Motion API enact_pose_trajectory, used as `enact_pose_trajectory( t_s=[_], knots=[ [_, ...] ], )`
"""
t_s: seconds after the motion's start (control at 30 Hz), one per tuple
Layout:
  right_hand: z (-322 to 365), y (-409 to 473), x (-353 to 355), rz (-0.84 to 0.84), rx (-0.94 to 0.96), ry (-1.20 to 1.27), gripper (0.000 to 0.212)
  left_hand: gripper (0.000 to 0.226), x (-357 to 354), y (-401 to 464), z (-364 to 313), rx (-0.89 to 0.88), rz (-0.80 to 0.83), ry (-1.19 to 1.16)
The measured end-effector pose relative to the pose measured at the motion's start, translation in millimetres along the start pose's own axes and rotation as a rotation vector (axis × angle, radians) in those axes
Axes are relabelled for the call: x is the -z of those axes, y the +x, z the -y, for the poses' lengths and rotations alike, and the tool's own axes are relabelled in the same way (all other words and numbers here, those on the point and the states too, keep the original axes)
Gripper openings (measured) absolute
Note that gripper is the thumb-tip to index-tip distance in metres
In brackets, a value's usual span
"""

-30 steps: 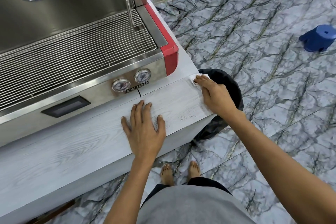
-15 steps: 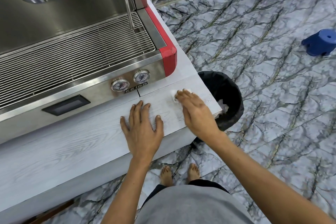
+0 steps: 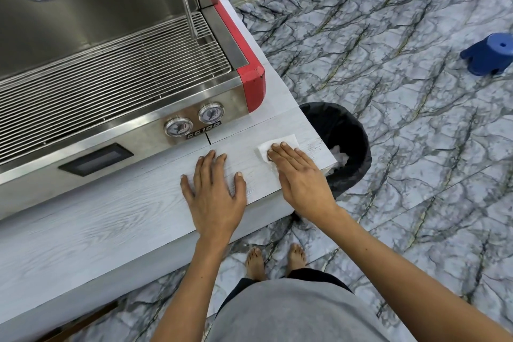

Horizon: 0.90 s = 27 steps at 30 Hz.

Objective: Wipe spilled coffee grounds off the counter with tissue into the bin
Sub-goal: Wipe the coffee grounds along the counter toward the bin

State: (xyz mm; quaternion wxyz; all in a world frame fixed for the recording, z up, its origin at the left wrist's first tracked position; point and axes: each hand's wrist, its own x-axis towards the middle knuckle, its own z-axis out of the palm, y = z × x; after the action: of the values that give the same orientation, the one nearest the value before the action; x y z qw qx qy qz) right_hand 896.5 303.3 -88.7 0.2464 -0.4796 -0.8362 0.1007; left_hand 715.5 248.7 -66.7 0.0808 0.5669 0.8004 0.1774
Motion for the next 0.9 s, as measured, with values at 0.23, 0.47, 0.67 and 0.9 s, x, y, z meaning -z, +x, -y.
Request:
enact_pose_trajectory(
  t_s=[0.23,0.47,0.67,0.9],
  knots=[
    [-29,0,15,-0.011,-0.046,0.018,0.04,0.054,-1,-1,1,-0.002,-0.007,-0.002],
    [-49,3,22,-0.025,-0.067,0.048,0.037,0.054,-1,-1,0,0.0,-0.016,-0.009],
    [-54,6,30,-0.089,-0.125,0.155,0.037,0.054,-2,-1,0,0.003,-0.019,-0.013],
    [-60,9,35,-0.148,-0.133,0.198,0.034,0.054,-1,-1,0,-0.001,-0.015,-0.01]
  ],
)
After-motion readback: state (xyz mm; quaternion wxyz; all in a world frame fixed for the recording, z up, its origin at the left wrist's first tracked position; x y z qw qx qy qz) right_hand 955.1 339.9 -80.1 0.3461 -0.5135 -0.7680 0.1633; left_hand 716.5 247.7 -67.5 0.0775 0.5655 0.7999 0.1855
